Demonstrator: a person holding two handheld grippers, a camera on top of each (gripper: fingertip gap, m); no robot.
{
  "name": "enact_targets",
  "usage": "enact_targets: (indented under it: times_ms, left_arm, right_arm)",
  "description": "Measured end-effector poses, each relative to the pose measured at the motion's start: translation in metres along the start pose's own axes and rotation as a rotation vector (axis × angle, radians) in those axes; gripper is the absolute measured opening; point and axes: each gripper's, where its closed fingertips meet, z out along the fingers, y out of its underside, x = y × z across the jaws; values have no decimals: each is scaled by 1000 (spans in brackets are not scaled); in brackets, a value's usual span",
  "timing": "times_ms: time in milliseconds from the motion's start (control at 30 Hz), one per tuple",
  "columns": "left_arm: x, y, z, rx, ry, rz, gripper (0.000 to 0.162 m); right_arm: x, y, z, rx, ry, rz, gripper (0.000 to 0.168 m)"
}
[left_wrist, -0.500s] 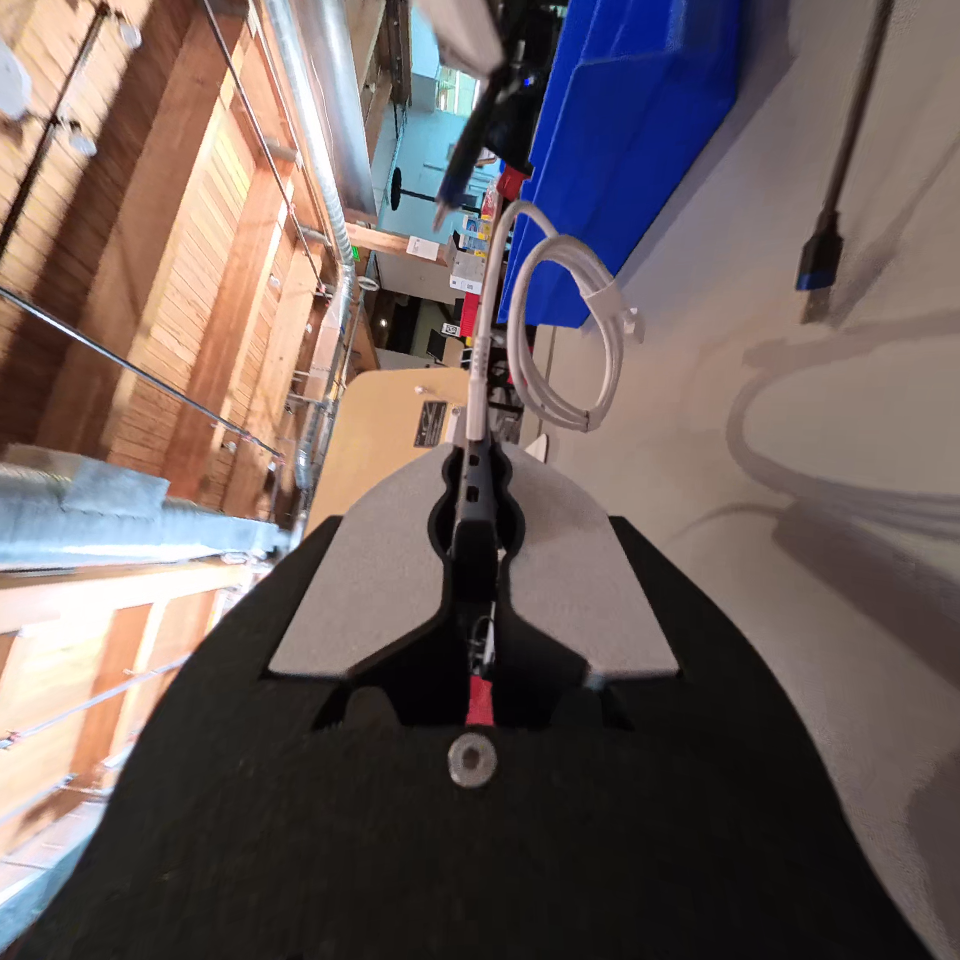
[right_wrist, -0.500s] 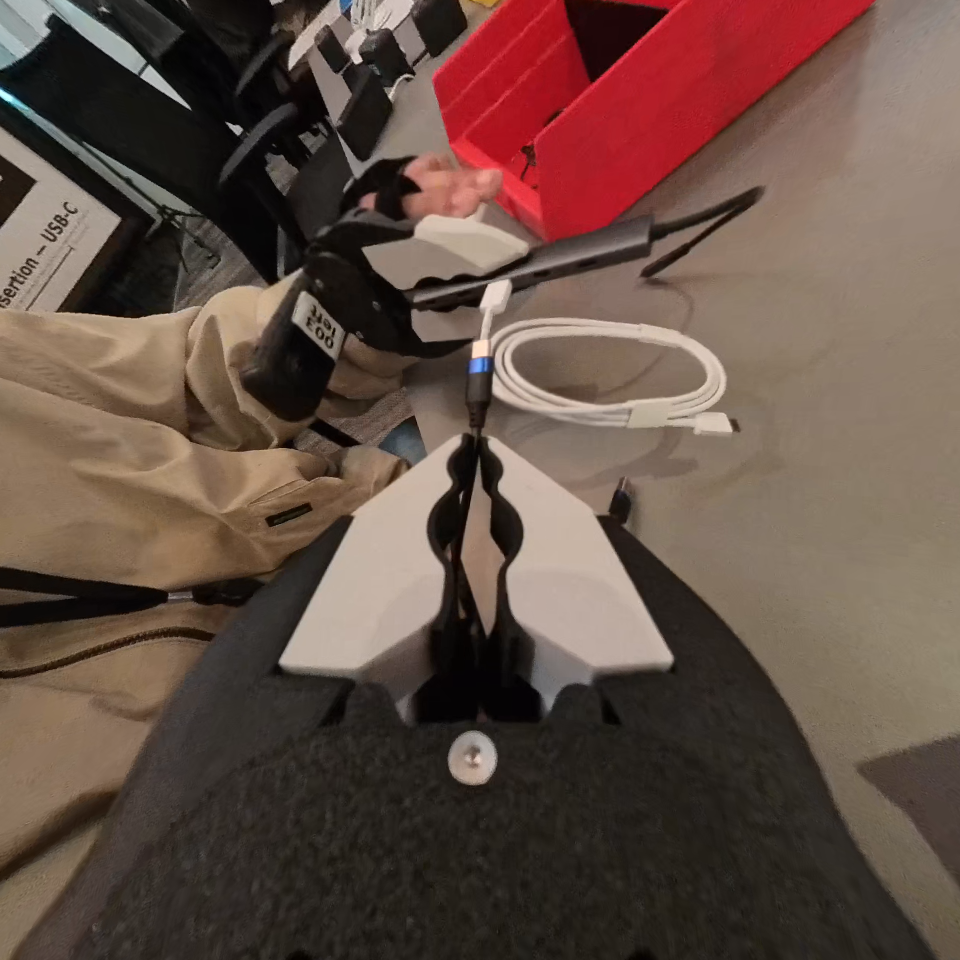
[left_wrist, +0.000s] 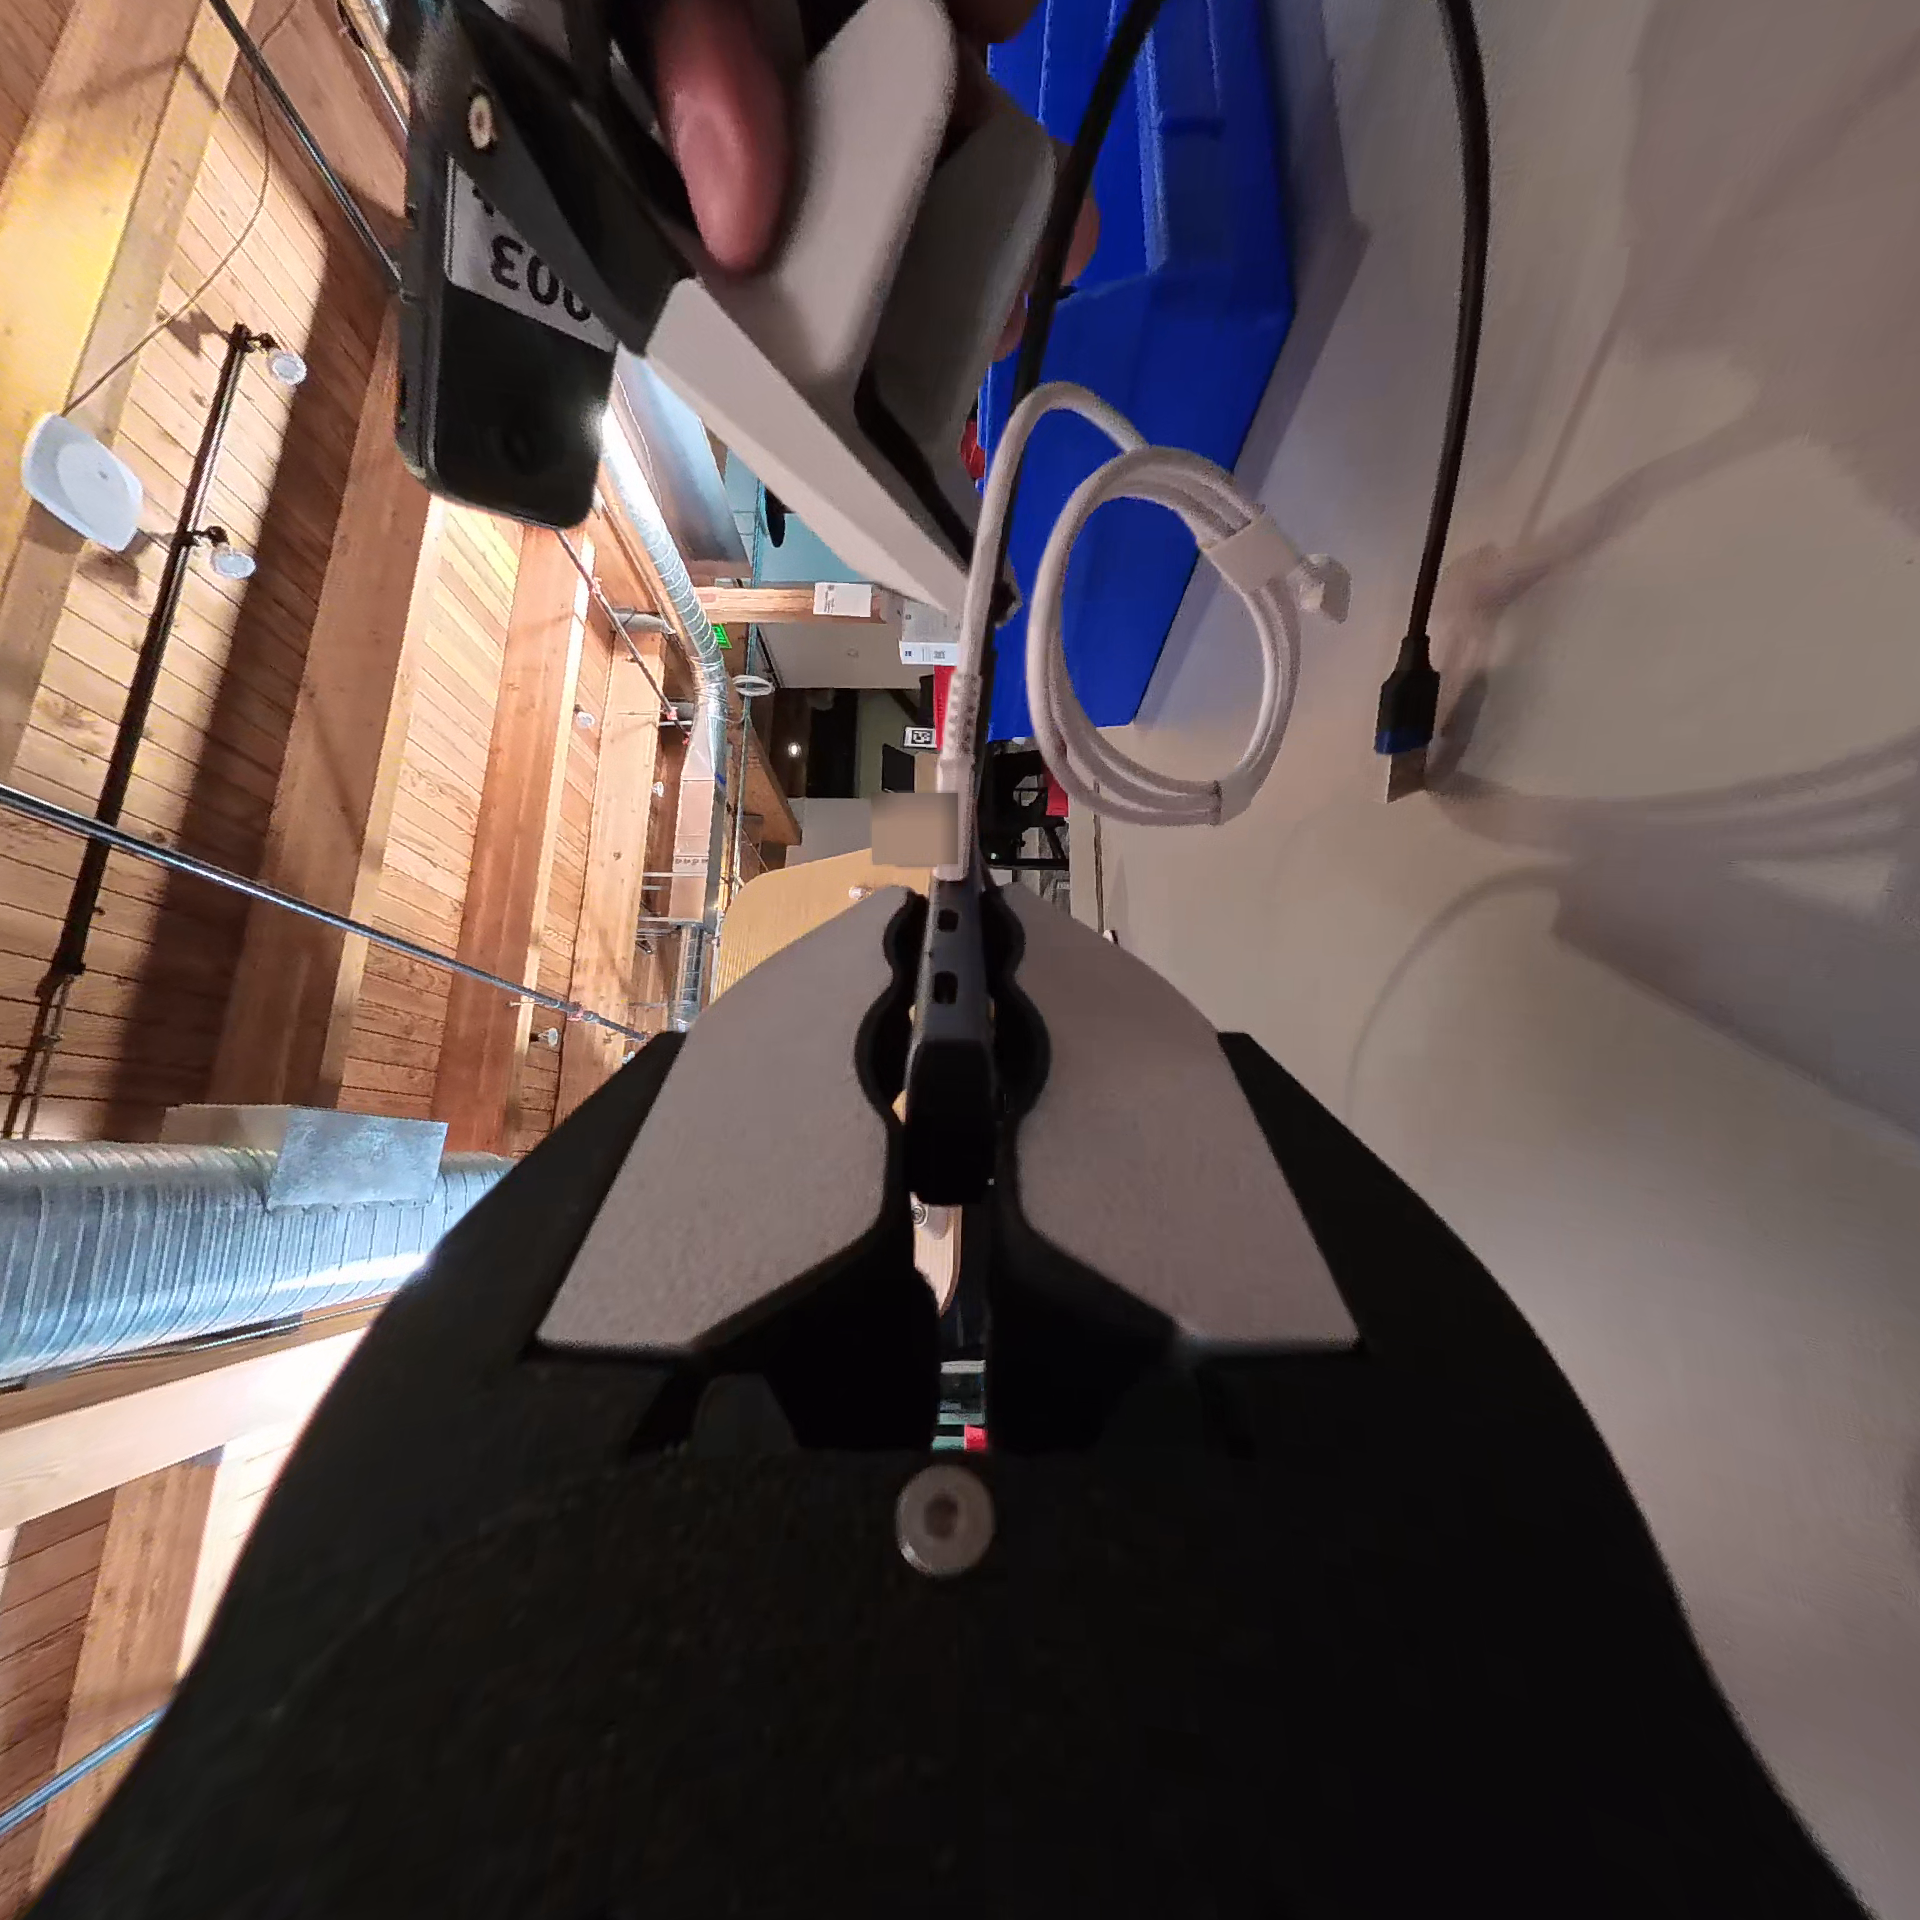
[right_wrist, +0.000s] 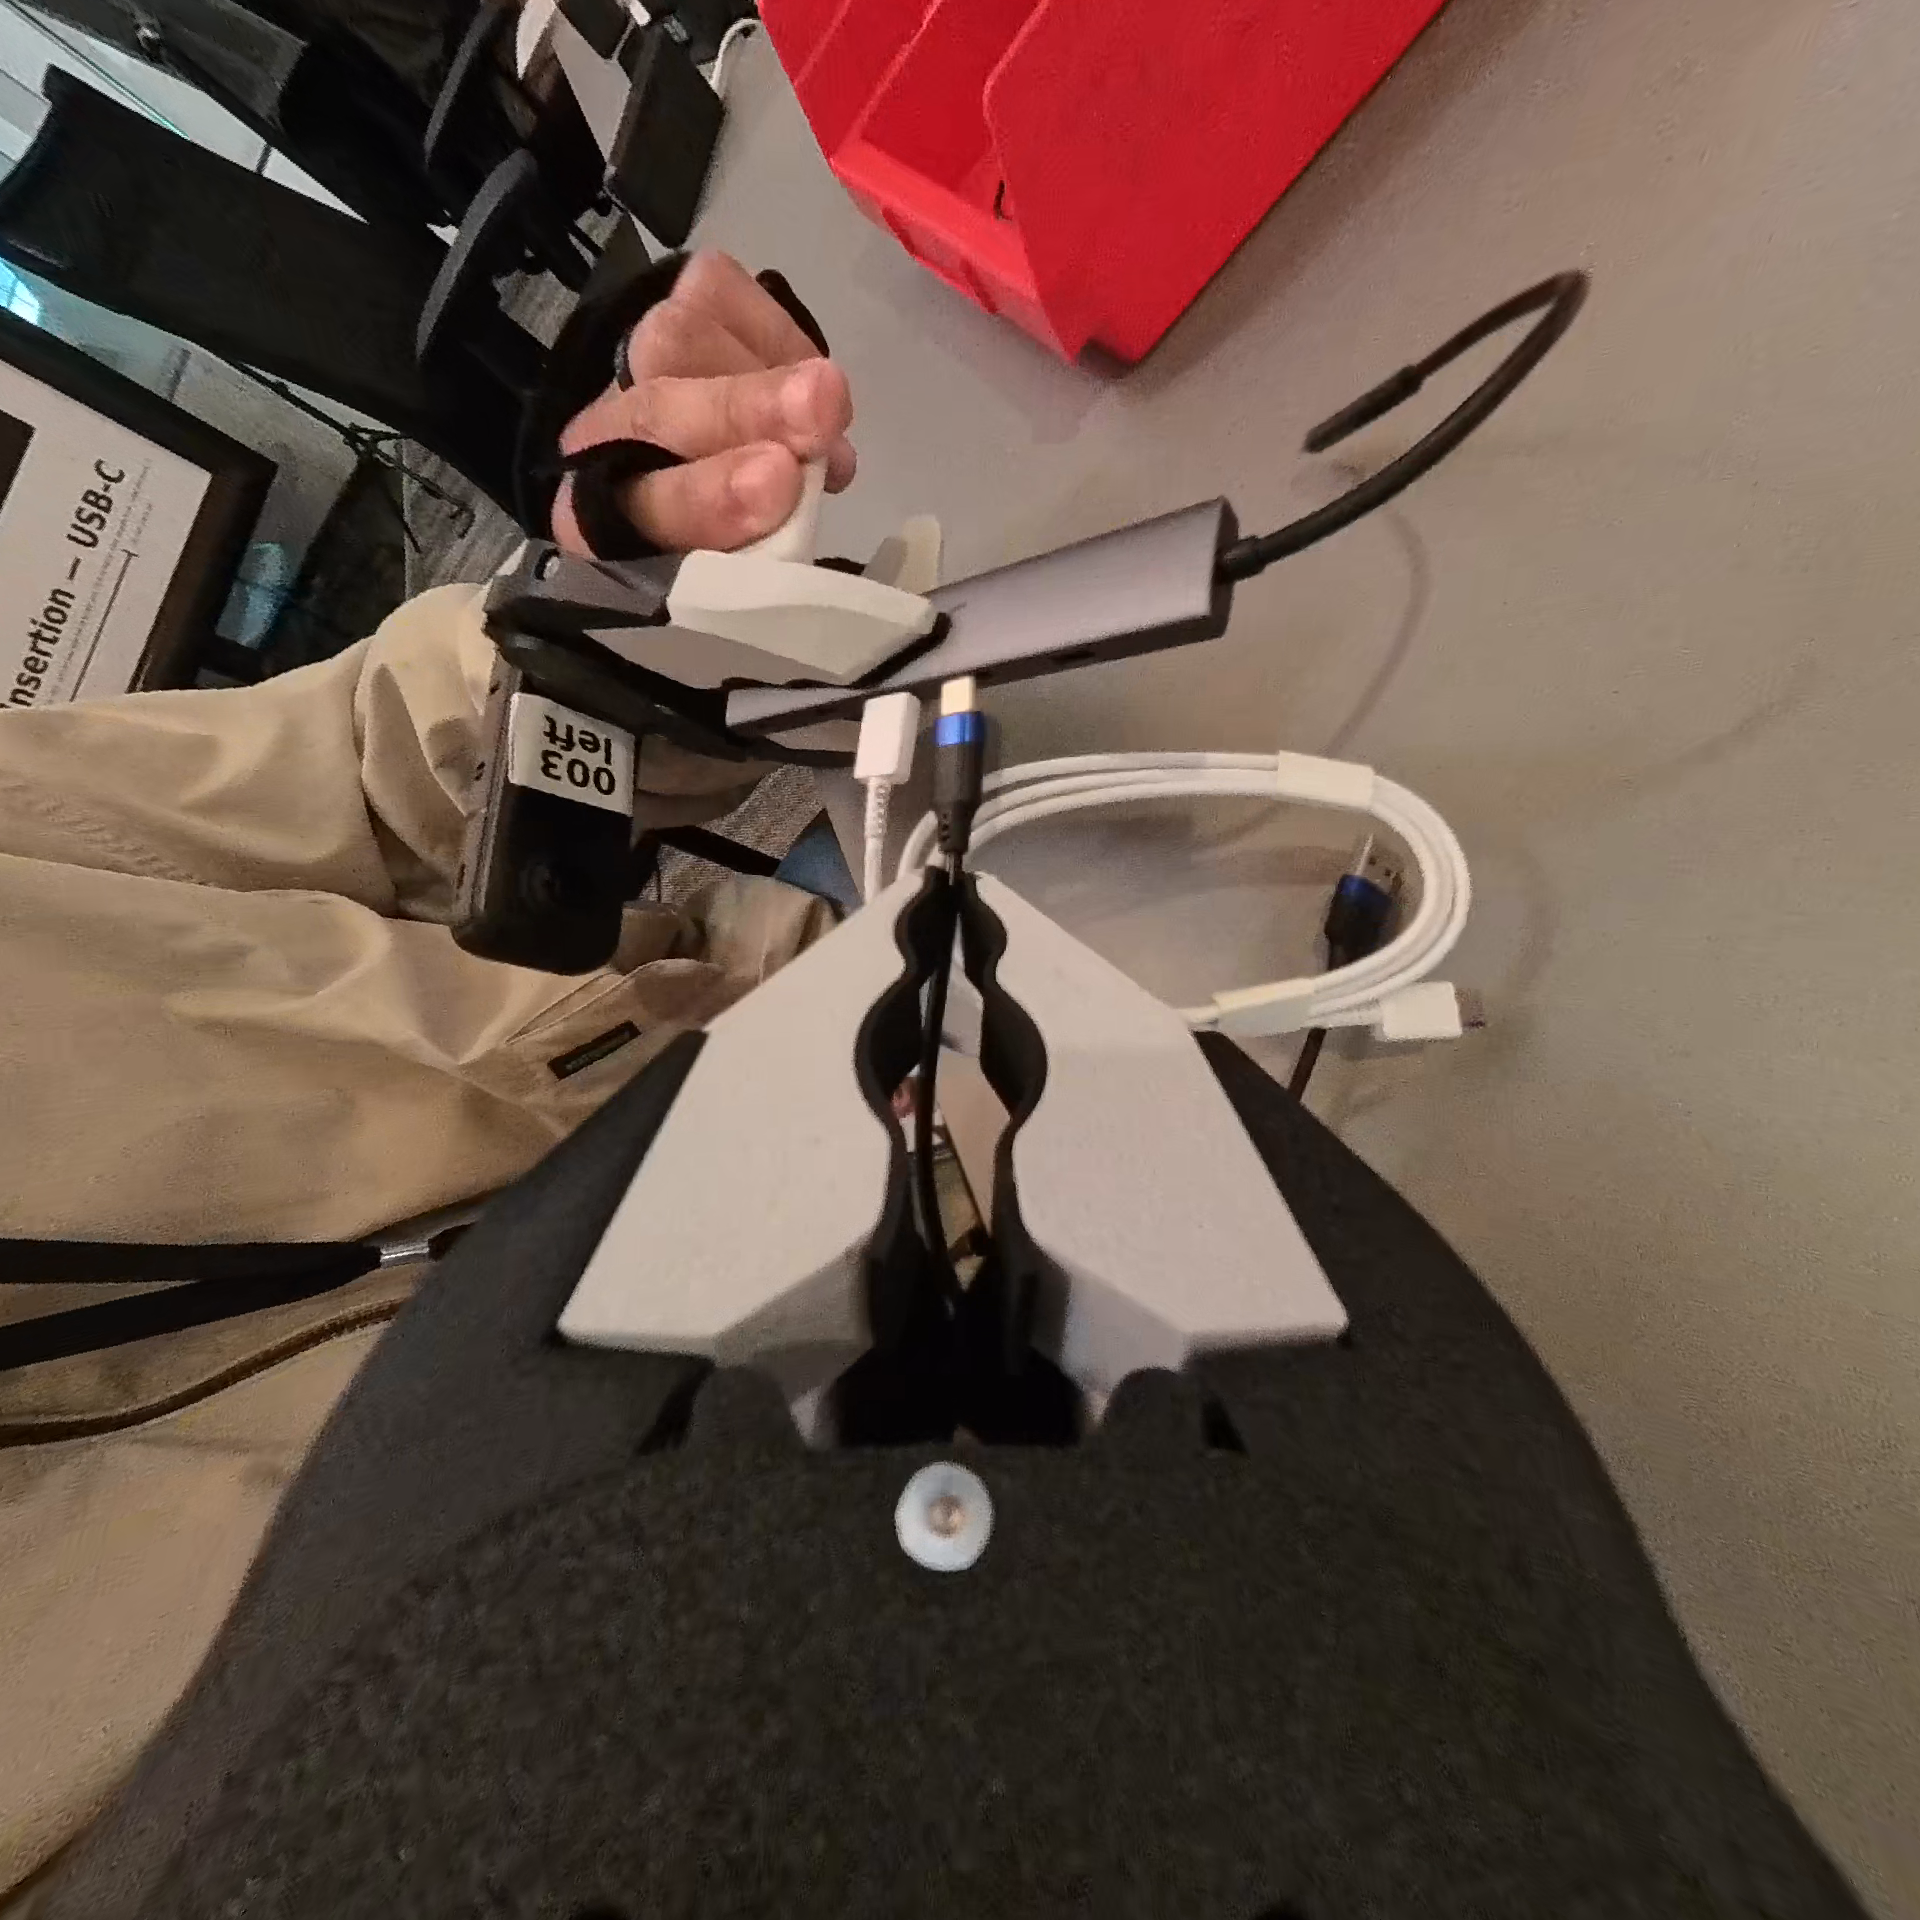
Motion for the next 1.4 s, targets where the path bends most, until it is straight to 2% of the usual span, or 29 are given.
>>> enact_targets:
  times_ms: [500, 633, 767, 933, 1267, 1400]
  left_arm:
    - [4, -2, 1, 0, 14, 25, 10]
    - [0, 1, 1, -7, 10, -44, 10]
    - [-4, 7, 3, -13, 17, -245, 10]
    - [-7, 10, 3, -11, 11, -312, 10]
    - [-17, 5, 0, 5, -35, -316, 10]
    - [-16, 4, 0, 12, -77, -290, 10]
  right_arm:
    - [2, -1, 5, 19, -2, 21, 1]
    - [-4, -7, 6, 32, 84, -204, 2]
    - [0, -21, 3, 105, 241, -420, 2]
    - [6, -35, 5, 211, 369, -510, 4]
    - [-13, -35, -1, 298, 157, -527, 2]
    - [-16, -32, -1, 249, 179, -554, 1]
